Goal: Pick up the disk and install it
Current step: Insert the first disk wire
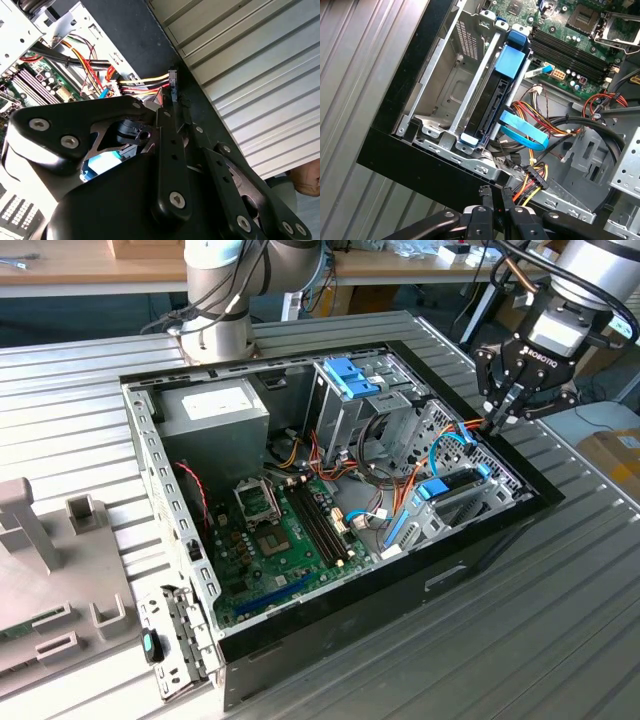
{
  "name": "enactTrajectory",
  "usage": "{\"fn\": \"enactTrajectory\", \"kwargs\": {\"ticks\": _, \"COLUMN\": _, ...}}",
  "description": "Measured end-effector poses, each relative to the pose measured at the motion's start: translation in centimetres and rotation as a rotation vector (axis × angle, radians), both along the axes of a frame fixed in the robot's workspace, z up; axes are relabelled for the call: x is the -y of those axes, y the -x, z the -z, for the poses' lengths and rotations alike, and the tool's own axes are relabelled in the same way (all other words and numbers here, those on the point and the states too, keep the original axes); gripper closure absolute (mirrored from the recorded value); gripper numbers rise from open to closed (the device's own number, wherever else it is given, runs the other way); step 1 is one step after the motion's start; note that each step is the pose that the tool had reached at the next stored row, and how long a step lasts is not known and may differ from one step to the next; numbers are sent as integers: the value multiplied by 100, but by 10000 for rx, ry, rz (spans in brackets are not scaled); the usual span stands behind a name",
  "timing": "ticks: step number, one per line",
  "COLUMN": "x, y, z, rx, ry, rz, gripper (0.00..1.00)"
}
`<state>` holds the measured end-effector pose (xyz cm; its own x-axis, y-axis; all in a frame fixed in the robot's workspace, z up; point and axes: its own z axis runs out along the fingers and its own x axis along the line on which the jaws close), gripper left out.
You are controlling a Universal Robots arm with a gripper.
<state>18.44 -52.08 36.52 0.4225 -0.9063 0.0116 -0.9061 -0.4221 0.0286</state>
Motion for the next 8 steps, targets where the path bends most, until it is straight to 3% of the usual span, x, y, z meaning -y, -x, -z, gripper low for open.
{"fn": "enactTrajectory", "kwargs": {"ticks": 6, "x": 2, "y": 0, "z": 0, "rx": 0, "ry": 1, "rz": 0, "gripper": 82}}
{"fn": "enactTrajectory", "kwargs": {"ticks": 8, "x": 2, "y": 3, "z": -74, "rx": 40, "ry": 1, "rz": 0, "gripper": 82}}
